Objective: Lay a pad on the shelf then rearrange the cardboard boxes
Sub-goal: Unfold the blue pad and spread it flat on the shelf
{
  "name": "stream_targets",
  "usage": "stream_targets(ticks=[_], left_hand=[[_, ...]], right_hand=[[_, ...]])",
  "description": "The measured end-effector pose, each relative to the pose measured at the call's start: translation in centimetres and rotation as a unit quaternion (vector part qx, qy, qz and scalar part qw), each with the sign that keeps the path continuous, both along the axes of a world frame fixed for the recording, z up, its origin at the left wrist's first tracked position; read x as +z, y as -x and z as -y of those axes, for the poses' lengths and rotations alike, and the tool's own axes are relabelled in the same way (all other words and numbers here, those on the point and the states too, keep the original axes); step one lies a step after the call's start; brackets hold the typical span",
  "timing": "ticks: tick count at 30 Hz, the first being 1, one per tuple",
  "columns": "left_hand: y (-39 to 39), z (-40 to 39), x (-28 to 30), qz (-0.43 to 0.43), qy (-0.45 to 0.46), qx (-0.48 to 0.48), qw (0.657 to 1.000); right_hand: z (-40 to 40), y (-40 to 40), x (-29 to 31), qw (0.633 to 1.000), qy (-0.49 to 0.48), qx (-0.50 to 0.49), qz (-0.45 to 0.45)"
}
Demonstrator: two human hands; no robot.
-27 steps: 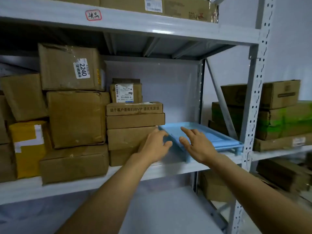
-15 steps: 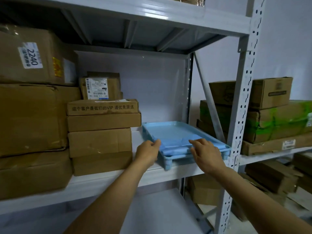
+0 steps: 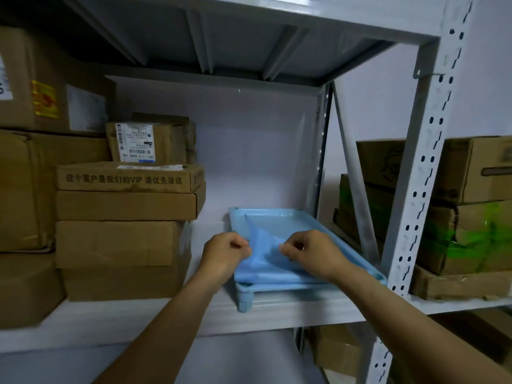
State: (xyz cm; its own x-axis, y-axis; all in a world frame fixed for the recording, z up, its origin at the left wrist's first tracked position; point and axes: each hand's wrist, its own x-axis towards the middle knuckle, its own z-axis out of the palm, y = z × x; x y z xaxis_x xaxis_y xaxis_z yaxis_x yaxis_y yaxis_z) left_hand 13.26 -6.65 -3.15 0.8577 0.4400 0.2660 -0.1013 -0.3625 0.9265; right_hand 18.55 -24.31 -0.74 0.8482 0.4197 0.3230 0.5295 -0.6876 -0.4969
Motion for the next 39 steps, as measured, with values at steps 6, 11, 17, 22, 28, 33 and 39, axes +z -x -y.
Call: stream_targets(ticks=[6,11,17,22,28,33,39], left_hand=[[0.7,1.6,1.5,0.087,-0.004,-0.089,0.992],[1.5,2.2,3.5,0.098,0.015,-0.191,0.977],[1.9,1.0,3.9,-0.035,-0.196,-0.217,0.956],[1.5,1.8,5.4,0.116,-0.296,-0.02,0.948],[2.3,1.5,7.3,0.129,-0.405,-0.088,0.901],[1.5,1.0,6.2,-0.018,-0.135,-0.097,0.986],[-0.3,1.6,2.8,-0.107,0.035,-0.069,0.991]], right_hand=[[-2.0,1.1,1.6,0.985,-0.124,-0.002,-0.118],[-2.2,0.4,2.4,0.969,-0.233,-0.025,-0.079],[0.3,0.4,7.0,0.906,-0.416,0.008,-0.071],[2.8,2.0,11.5,0.83,-0.54,0.129,-0.055],[5.0,3.1,11.8,0.789,-0.597,0.119,-0.076],[5.7,3.6,10.2,0.754,-0.637,0.069,-0.144],[6.1,4.3,9.6,0.748,-0.647,0.015,-0.151]])
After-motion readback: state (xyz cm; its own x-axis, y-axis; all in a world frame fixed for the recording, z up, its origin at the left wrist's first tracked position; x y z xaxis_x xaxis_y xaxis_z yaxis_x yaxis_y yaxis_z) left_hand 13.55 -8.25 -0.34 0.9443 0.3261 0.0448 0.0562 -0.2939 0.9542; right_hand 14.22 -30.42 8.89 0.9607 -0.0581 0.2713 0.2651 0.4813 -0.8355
